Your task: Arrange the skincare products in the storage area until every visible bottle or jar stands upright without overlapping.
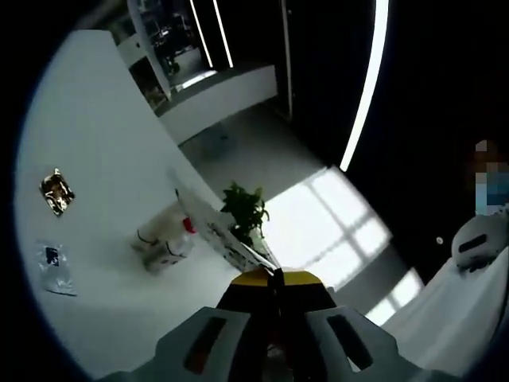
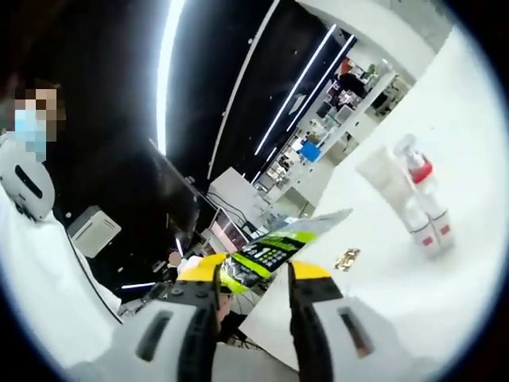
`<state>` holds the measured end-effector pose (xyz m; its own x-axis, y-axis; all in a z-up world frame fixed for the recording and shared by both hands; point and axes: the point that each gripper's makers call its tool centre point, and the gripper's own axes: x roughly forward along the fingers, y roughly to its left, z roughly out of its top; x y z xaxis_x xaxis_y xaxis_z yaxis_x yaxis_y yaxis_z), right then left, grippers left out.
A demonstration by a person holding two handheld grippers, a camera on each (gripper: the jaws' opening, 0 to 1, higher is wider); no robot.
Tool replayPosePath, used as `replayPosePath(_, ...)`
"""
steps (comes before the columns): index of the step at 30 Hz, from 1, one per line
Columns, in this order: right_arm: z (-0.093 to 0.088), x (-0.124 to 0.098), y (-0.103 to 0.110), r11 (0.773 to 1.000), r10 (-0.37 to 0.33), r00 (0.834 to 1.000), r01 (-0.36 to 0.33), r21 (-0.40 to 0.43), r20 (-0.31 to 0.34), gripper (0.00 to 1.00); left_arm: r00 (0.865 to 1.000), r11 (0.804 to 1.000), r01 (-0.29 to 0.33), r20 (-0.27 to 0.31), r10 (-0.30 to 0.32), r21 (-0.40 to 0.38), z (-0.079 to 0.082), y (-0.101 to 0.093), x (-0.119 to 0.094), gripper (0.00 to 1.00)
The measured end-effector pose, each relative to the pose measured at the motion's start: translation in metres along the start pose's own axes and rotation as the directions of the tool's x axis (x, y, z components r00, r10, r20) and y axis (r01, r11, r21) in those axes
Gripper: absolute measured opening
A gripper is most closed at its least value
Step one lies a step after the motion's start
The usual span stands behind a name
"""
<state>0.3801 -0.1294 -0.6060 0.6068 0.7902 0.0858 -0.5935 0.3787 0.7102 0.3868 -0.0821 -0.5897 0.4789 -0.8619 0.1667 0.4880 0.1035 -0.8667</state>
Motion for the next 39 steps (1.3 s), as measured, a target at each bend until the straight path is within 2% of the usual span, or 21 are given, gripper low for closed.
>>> replayPosePath(15, -0.009, 0.0, -0.022, 0.998, -0.065, 0.997, 0.065, -0.016, -0.044, 0.54, 0.998, 0.998, -0.061, -0.002, 0.061, -0.026, 0.002, 0.026, 0.002, 0.0)
replayPosePath(23, -0.009, -0.003, -0.036, 0.992, -0.12, 0.992, 0.119, -0.03, -0.034, 0.67, 0.996, 0.995, -0.089, -0.009, 0.088, -0.045, 0.001, 0.039, 0.004, 0.0)
replayPosePath(31, -0.011, -0.01, -0.051, 0.981, -0.183, 0.982, 0.18, -0.067, -0.041, 0.8, 0.993, 0.991, -0.119, -0.026, 0.117, -0.061, -0.002, 0.054, 0.007, 0.0)
replayPosePath(39, -0.013, -0.019, -0.067, 0.96, -0.253, 0.966, 0.243, -0.14, -0.059, 0.93, 0.988, 0.986, -0.15, -0.04, 0.147, -0.074, -0.005, 0.071, 0.011, 0.0)
